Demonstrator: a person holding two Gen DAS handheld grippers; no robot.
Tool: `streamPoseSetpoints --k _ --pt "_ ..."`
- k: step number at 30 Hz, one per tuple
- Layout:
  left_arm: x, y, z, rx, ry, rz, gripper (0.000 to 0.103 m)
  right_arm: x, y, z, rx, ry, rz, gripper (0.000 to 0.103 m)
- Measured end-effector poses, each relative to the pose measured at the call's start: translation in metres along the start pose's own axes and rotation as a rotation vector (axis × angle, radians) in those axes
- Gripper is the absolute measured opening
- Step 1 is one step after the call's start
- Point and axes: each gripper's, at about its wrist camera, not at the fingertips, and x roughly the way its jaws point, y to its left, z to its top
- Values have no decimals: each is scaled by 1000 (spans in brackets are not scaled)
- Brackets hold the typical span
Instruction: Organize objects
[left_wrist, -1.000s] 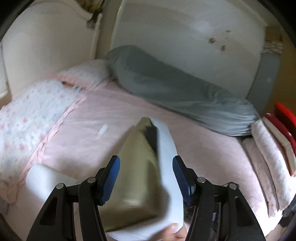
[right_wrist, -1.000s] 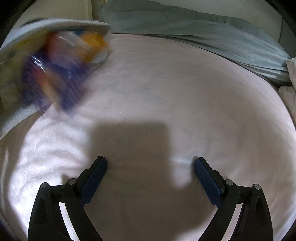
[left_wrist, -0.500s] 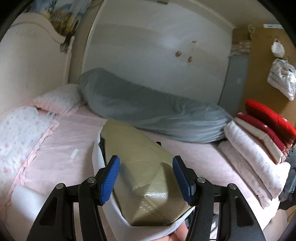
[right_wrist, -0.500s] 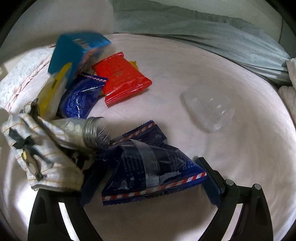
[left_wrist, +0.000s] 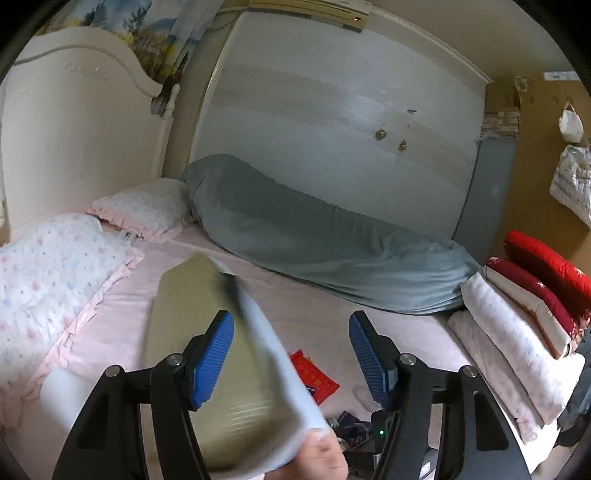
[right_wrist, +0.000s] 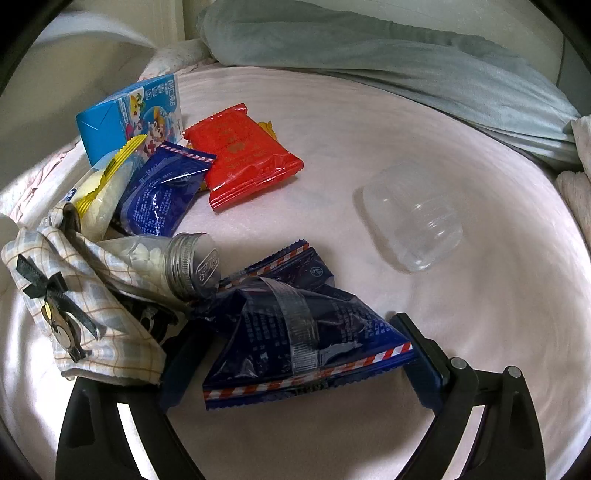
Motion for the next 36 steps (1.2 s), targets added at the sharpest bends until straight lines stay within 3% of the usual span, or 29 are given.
streamPoseSetpoints --k 9,25,36 --pt "9 2 -3 14 49 38 62 0 0 0 0 0 0 95" --pt "40 17 -17 10 215 154 62 0 -1 -1 -1 0 0 95" --pt "50 19 -21 13 240 178 62 0 -1 -1 -1 0 1 95"
